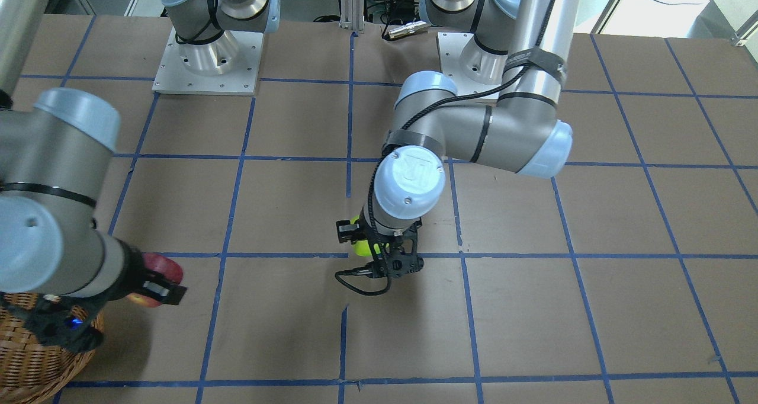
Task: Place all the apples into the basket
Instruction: 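Carry the red apple into the basket while the left sets the green apple down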
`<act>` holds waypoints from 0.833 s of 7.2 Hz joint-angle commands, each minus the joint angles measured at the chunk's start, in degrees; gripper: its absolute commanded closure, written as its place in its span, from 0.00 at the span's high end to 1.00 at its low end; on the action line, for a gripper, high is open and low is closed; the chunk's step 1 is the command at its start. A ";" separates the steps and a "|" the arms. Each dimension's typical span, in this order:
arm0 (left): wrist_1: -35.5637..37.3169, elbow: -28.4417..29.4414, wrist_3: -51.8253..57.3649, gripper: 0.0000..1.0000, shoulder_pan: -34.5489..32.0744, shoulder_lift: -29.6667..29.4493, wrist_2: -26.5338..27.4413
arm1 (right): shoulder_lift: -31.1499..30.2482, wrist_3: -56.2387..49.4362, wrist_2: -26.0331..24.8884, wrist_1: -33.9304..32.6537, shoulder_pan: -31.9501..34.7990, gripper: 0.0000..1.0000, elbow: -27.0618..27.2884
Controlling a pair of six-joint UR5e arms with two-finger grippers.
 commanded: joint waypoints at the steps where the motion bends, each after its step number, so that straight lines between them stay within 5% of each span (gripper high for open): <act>1: 15.72 -9.17 -3.24 0.38 -3.37 -0.57 0.20 | 2.13 -18.90 -8.34 -6.61 -8.76 0.00 -1.51; 2: 17.99 -11.48 -4.19 0.93 -3.28 0.57 0.20 | 3.98 -24.19 -8.55 -10.32 -10.53 0.00 -1.77; 5: 14.78 -9.67 -5.09 1.00 -1.27 4.51 3.17 | 10.12 -34.83 -8.64 -21.38 -15.19 0.00 -2.21; 6: 5.71 -6.61 -0.29 1.00 2.14 7.93 3.19 | 11.54 -36.44 -8.55 -22.47 -16.69 0.00 -2.12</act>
